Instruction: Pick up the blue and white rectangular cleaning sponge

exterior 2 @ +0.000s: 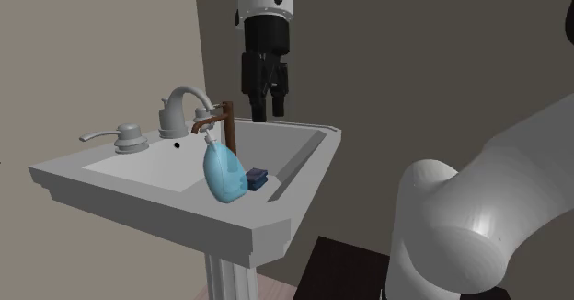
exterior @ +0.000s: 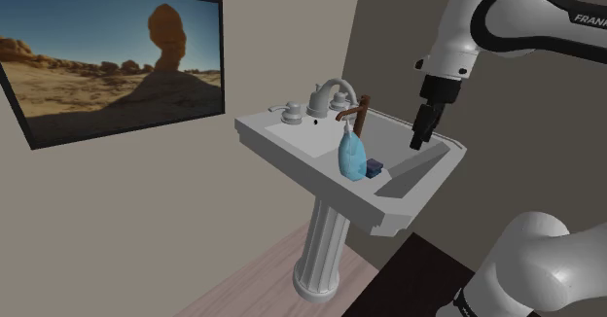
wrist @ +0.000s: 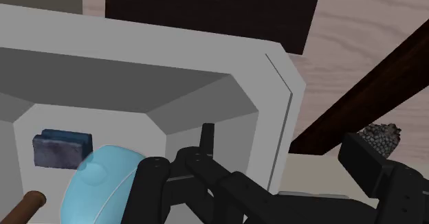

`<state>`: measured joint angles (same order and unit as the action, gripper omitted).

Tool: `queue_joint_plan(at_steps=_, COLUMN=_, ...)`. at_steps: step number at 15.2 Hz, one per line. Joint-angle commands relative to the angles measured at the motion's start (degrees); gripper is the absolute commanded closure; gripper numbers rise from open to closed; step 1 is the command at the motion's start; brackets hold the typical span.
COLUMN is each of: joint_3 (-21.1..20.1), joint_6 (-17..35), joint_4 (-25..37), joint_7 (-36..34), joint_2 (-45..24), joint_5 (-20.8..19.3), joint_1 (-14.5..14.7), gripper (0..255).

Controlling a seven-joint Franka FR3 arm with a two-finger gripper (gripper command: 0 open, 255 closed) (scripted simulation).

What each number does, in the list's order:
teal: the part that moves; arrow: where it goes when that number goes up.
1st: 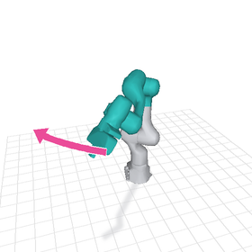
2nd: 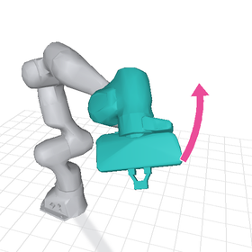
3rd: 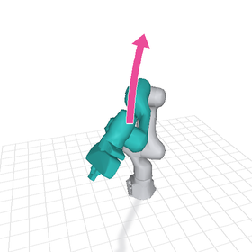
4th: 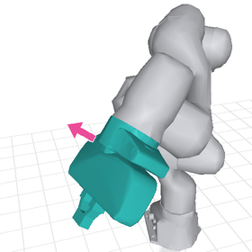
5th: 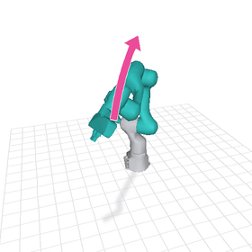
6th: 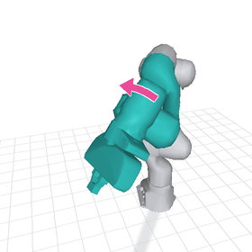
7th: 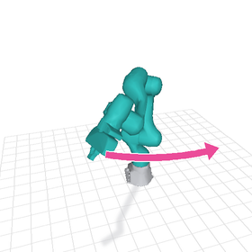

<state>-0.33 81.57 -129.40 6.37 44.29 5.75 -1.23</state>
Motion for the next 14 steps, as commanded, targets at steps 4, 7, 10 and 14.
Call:
queue_joint_plan(at_steps=4, joint_3=-0.5, joint_6=5.5, joint_4=-0.8, joint_7=-4.4, joint_2=-4.0, joint_5=0.4, joint_1=-2.2, gripper=0)
queue_joint_plan(at_steps=7, joint_3=-0.8, joint_6=10.8, joint_4=-1.0, joint_7=-8.7, joint_2=-8.3, joint_5=0.6, joint_1=-4.5, gripper=0)
queue_joint_plan(at_steps=10, joint_3=-0.9, joint_6=15.8, joint_4=-0.9, joint_7=-12.9, joint_2=-12.8, joint_5=0.7, joint_1=-6.6, gripper=0)
queue_joint_plan(at_steps=14, joint_3=-0.7, joint_6=22.0, joint_4=0.0, joint_7=-18.5, joint_2=-18.9, joint_5=0.6, joint_1=-9.3, gripper=0)
